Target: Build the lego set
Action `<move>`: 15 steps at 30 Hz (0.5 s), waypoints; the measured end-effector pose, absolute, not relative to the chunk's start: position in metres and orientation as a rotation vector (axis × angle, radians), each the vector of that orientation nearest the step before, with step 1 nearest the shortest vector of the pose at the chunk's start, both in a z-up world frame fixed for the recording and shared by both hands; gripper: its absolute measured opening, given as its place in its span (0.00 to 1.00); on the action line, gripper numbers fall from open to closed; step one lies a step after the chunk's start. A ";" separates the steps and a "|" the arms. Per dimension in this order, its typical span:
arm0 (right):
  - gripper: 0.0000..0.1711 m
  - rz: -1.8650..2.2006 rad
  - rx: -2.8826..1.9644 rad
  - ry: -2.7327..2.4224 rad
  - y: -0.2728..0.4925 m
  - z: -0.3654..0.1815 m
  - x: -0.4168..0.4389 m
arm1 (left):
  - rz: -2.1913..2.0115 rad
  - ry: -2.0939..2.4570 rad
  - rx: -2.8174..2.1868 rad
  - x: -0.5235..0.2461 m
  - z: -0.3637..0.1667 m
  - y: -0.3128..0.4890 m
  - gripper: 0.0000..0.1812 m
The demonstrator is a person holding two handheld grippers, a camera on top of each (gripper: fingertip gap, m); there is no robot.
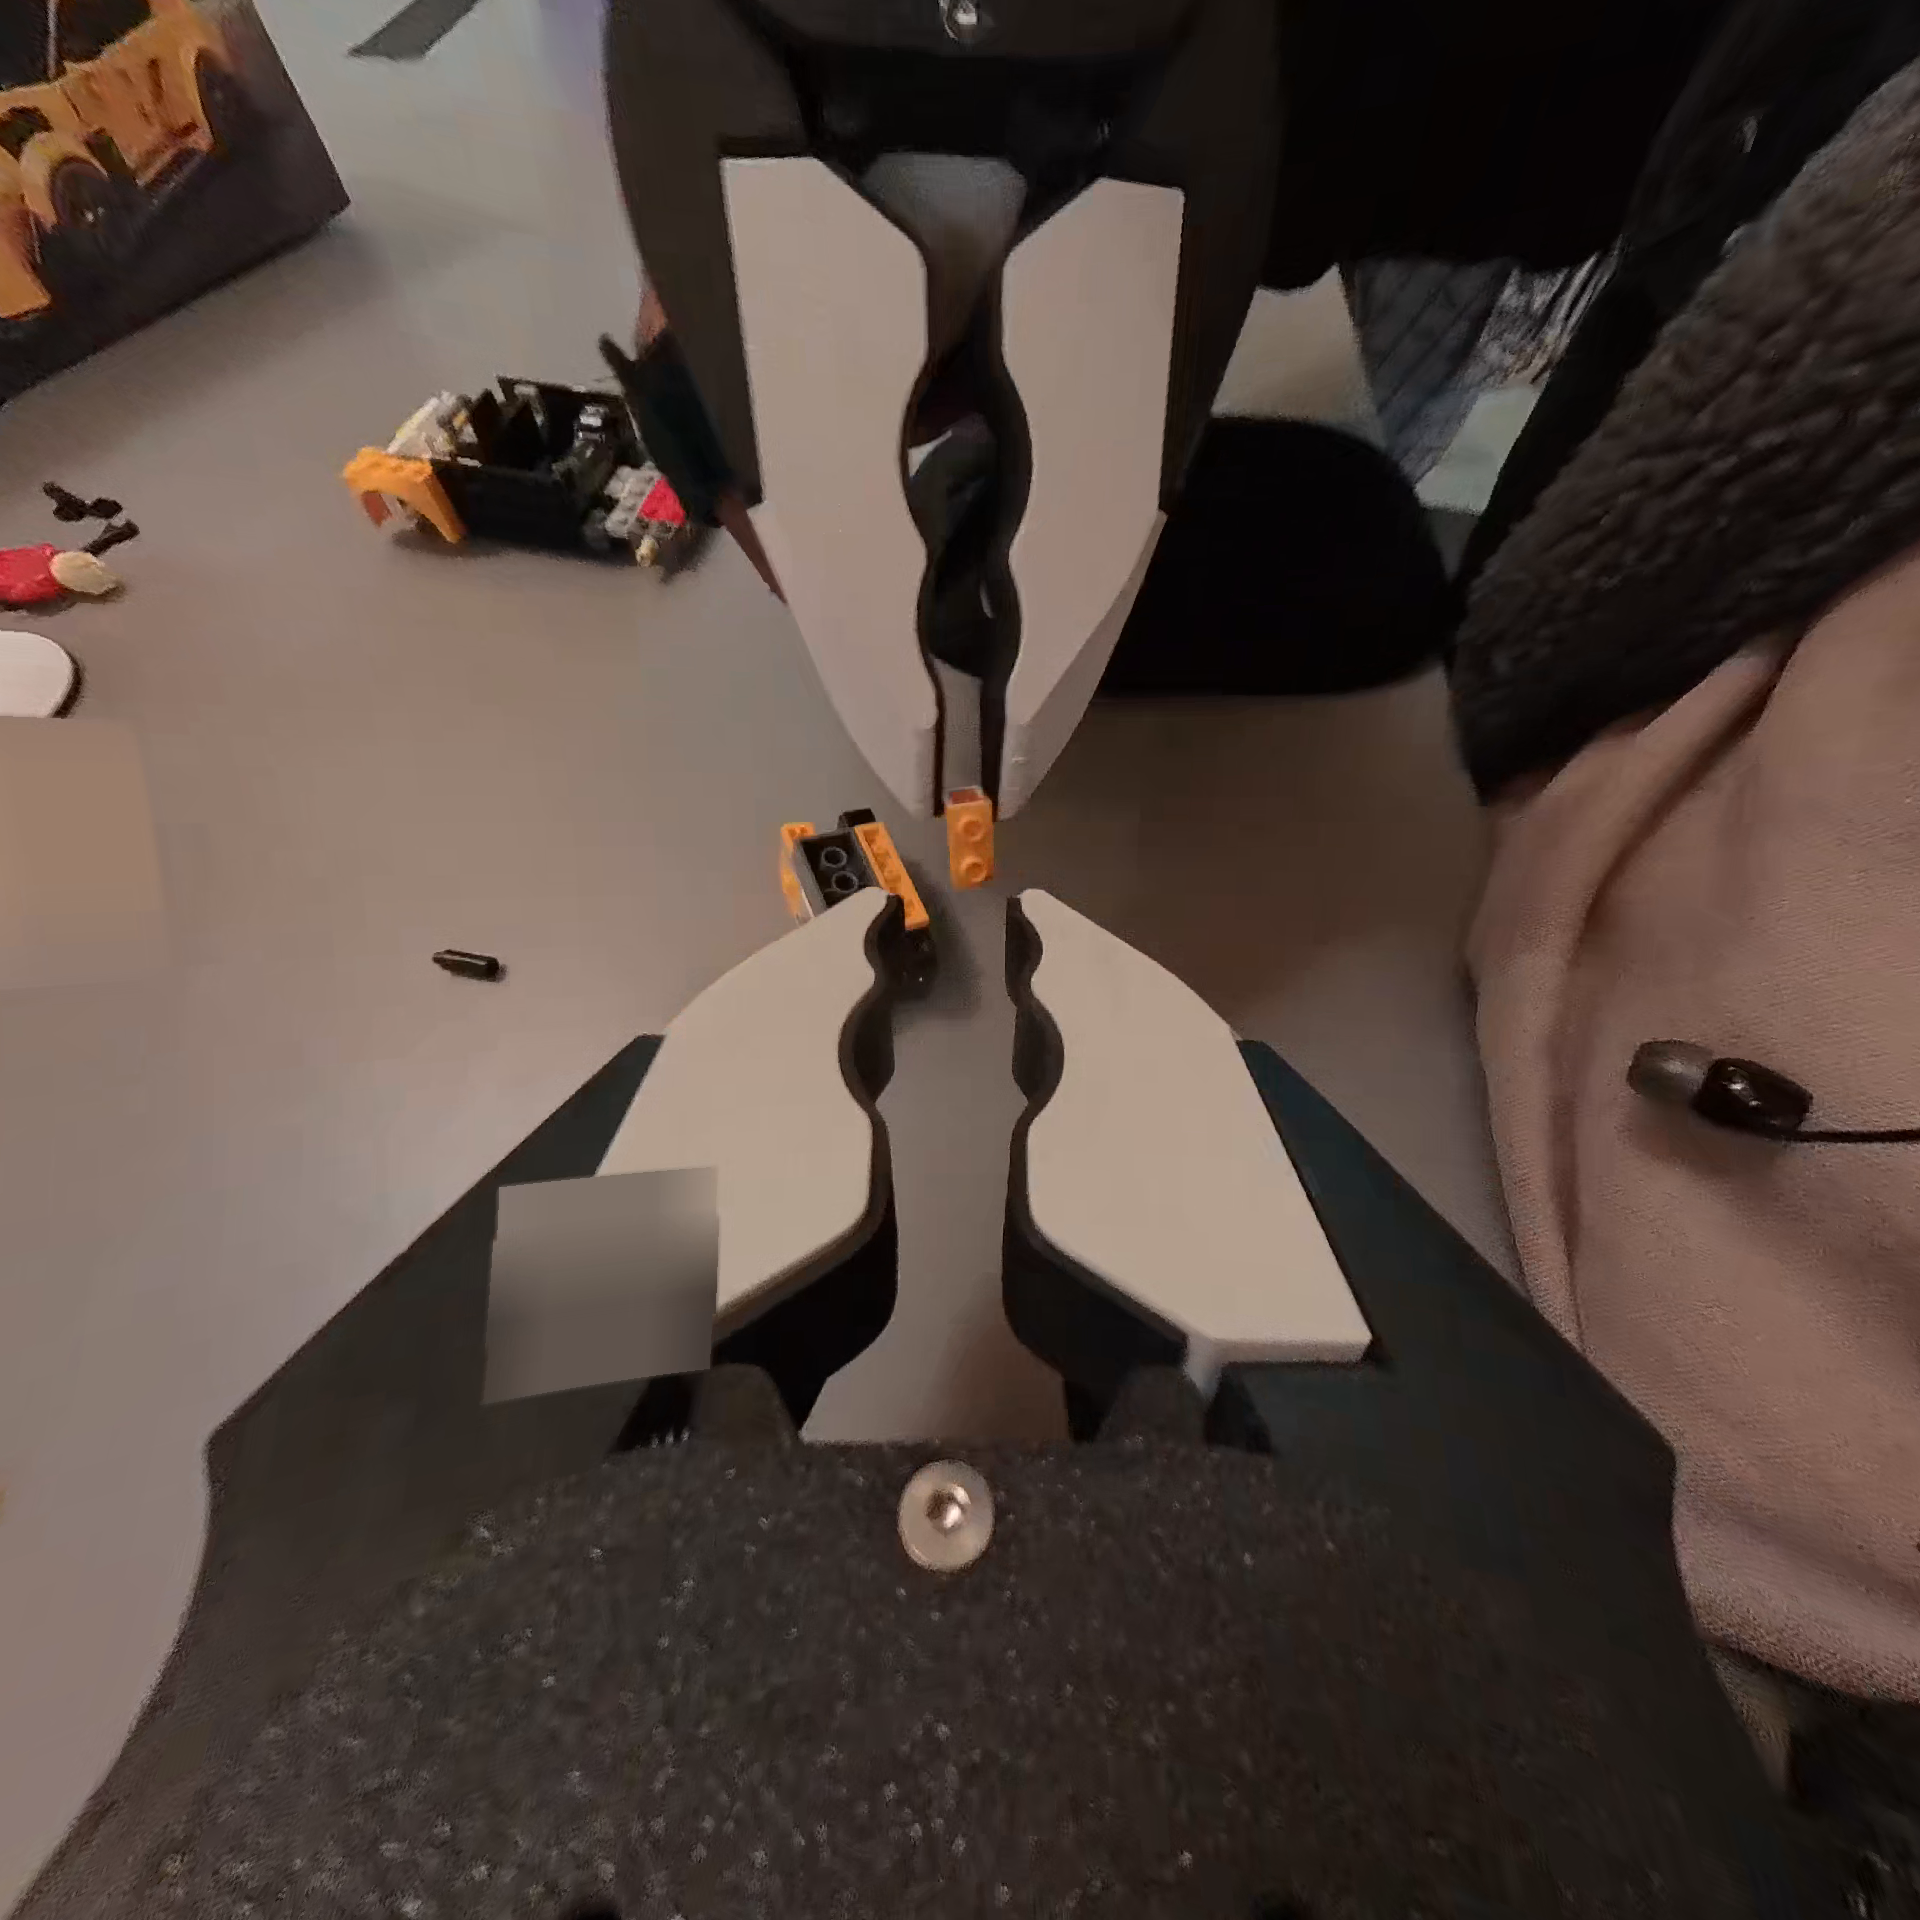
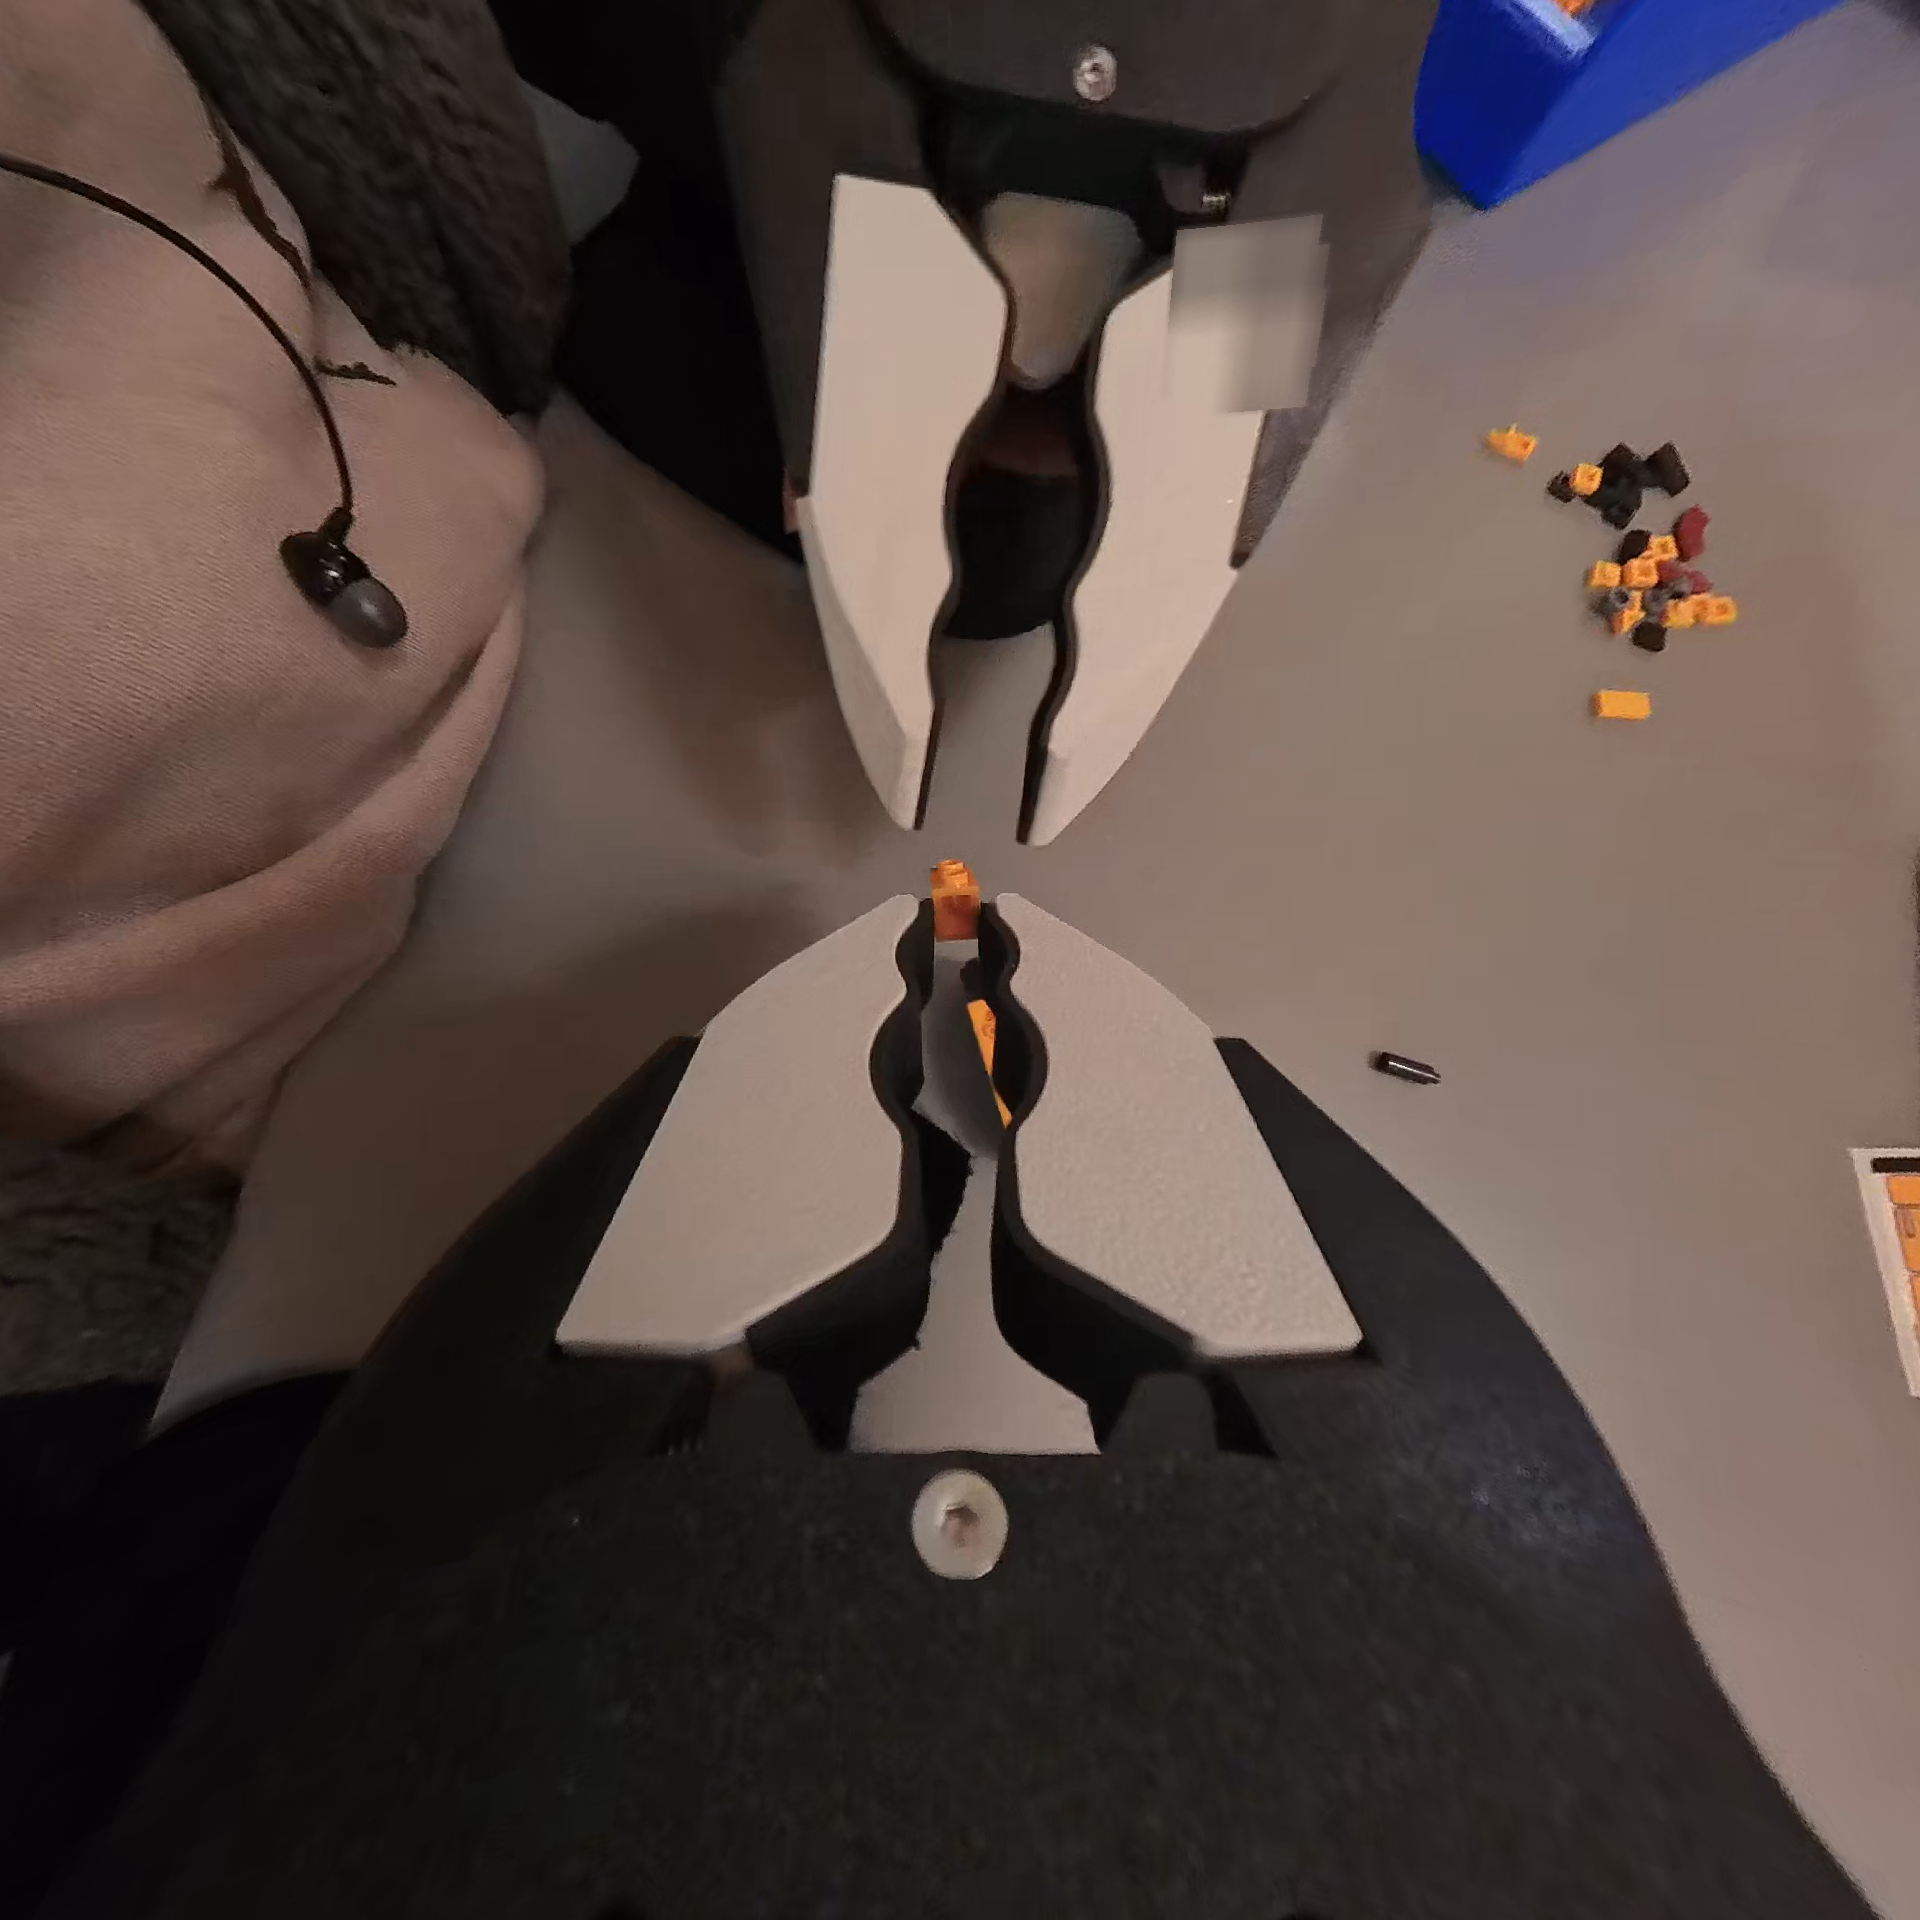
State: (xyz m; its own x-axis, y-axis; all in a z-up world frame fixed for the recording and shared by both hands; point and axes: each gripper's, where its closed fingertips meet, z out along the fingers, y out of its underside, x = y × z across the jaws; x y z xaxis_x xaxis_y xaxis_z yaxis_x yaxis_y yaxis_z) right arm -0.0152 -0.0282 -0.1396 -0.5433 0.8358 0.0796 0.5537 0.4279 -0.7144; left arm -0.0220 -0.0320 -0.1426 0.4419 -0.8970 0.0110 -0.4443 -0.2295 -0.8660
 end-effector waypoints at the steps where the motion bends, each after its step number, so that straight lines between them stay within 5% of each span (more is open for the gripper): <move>1: 0.05 0.890 -1.184 -2.269 -0.028 -0.142 -0.016 | -0.659 1.148 -1.856 -0.020 -0.145 -0.033 0.10; 12: 0.06 0.872 -1.194 -2.257 -0.018 -0.148 -0.018 | -0.565 1.103 -1.849 -0.018 -0.151 -0.020 0.04; 15: 0.21 0.717 -1.196 -2.309 0.006 -0.164 -0.003 | -0.529 1.076 -1.866 -0.025 -0.160 -0.014 0.04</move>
State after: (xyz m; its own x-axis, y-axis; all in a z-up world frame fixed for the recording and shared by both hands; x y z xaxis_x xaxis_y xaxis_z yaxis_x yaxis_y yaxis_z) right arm -0.0025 0.0059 -0.1635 -0.5288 0.8365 0.1437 0.6079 0.4914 -0.6237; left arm -0.0250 -0.0140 -0.1602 0.5315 -0.8445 -0.0652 -0.4635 -0.2256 -0.8569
